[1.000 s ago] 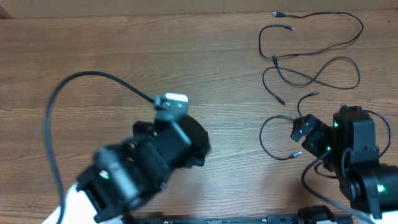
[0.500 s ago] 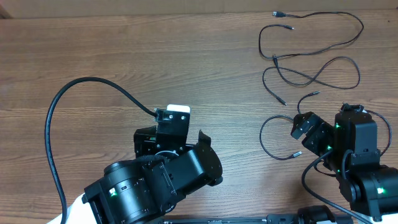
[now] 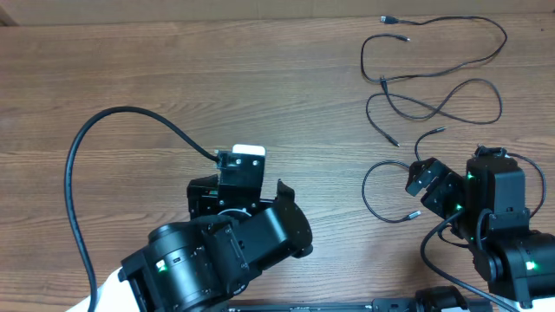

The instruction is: Untangle cables

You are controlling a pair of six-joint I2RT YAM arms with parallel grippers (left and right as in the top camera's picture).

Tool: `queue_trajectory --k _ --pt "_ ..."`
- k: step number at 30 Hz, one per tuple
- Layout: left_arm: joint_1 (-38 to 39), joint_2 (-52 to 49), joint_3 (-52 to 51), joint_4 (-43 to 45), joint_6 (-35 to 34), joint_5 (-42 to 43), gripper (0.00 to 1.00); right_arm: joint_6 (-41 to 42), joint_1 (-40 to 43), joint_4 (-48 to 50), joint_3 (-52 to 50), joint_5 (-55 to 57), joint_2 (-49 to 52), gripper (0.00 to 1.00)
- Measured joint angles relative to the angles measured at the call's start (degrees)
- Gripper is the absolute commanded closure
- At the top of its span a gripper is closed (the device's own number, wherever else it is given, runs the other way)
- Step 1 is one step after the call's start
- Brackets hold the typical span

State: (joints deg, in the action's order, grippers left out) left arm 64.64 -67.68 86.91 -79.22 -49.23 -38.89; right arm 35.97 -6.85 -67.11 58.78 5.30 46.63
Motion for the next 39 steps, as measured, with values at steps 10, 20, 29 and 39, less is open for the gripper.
queue_trajectory --k 10,20,29,39 --pt "0.0 -1.2 0.0 0.0 -0.2 0.0 0.0 0.0 0.0 0.0 0.0 0.0 0.0 0.0" --pt "0.0 -1.2 0.0 0.0 -0.2 0.0 0.0 0.0 0.0 0.0 0.0 0.0 0.0 0.0" --pt "0.0 -1.2 0.0 0.0 -0.2 0.0 0.0 0.0 0.0 0.0 0.0 0.0 0.0 0.0" --pt "0.0 -1.2 0.0 0.0 -0.2 0.0 0.0 0.0 0.0 0.0 0.0 0.0 -0.6 0.0"
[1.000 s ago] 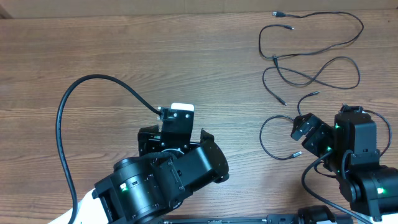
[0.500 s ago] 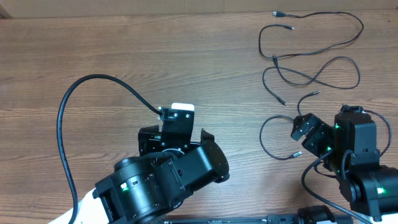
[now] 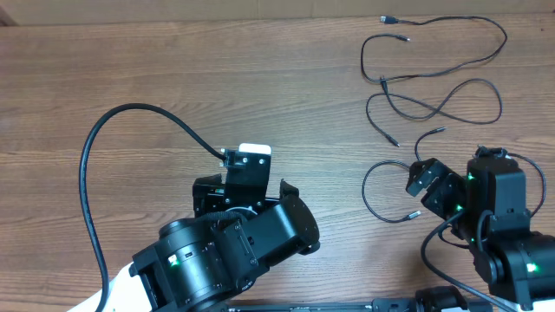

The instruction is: Untangle cables

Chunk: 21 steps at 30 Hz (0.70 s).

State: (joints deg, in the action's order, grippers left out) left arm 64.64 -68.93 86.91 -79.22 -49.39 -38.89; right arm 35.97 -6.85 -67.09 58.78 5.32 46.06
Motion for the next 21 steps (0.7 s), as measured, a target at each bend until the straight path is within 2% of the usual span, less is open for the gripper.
queue_trajectory --k 14,21 --pt "0.0 0.0 0.0 0.0 0.0 0.0 0.0 0.0 0.0 0.2 -0.1 0.7 -9.6 0.0" --pt "0.0 0.0 0.0 0.0 0.0 -0.2 0.0 0.0 0.0 7.1 -7.0 1.1 -16.2 0.0"
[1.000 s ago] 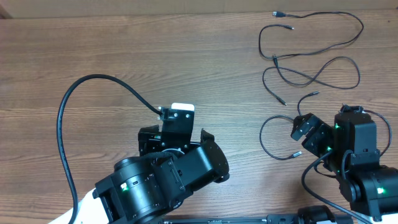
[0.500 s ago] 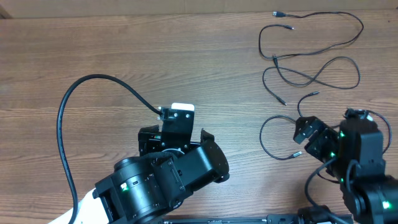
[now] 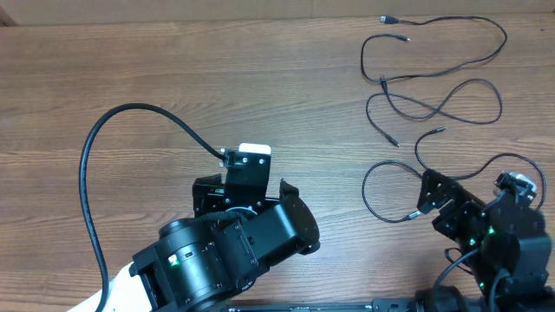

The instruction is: Untangle cables

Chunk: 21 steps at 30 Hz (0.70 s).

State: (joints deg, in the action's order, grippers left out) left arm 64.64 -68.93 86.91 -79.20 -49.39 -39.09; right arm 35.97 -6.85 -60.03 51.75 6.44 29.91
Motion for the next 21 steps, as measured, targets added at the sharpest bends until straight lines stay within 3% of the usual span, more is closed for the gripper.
queue_trajectory --k 7,13,21 --pt "0.0 0.0 0.0 0.0 0.0 -0.2 0.0 -0.6 0.0 16.0 -12.9 -0.8 -6.5 0.0" --pt "0.0 0.0 -0.1 0.0 0.0 -0.2 0.0 -6.9 0.0 32.5 -24.3 -4.4 -11.8 0.0" --pt "0.0 0.0 -0.1 0.0 0.0 -0.2 0.0 -11.2 0.0 46.9 -34.8 -7.2 -14.2 0.0"
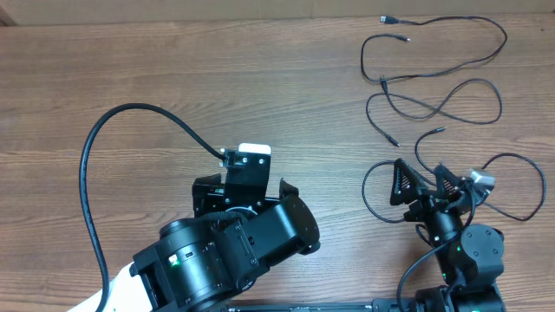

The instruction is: Untangle cables

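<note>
Thin black cables lie at the far right. One long cable [486,26] with a plug end loops along the top. A second cable [468,87] crosses it below. A third, lower cable [368,186] curls around my right gripper [422,178]. That gripper stands open, its two fingers [401,182] spread on either side of a strand of this cable. Whether they touch it cannot be told. My left gripper [243,189] sits at the middle front, far from the cables, jaws apart and holding nothing.
A thick black camera lead [95,147] arcs from the left wrist out over the left half of the wooden table [217,69]. The bulky left arm [217,260] fills the front centre. The right arm's base [468,260] sits at the front right edge.
The right gripper was tilted and further to the lower right. It now sits further left and up, fingers spread over the lower cable's strand. The left arm is unchanged.
The left arm first stood slightly lower and to the left, then shifted a little right and has stayed there. The right gripper stayed beside the lower cable for two moments, then stood back toward the front right. Now it is open over that cable, whose right loop shows.
</note>
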You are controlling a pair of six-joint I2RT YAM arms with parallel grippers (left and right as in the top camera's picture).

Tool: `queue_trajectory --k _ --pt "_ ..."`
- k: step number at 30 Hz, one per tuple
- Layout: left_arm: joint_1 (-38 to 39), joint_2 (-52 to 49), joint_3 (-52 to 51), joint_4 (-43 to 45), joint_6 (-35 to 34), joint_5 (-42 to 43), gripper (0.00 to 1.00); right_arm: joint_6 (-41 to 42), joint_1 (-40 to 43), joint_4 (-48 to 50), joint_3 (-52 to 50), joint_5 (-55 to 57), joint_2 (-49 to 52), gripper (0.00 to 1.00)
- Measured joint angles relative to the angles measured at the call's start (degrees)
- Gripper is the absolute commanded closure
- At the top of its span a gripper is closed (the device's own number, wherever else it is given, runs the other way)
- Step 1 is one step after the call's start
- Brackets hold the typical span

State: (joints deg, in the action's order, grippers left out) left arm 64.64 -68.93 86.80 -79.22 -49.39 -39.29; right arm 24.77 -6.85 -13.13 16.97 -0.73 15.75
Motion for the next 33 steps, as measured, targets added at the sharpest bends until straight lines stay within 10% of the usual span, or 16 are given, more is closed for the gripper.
queue_trajectory --k 33 --pt "0.0 0.0 0.0 0.0 0.0 0.0 0.0 -12.3 0.0 14.6 -11.5 -1.8 -14.0 0.0"
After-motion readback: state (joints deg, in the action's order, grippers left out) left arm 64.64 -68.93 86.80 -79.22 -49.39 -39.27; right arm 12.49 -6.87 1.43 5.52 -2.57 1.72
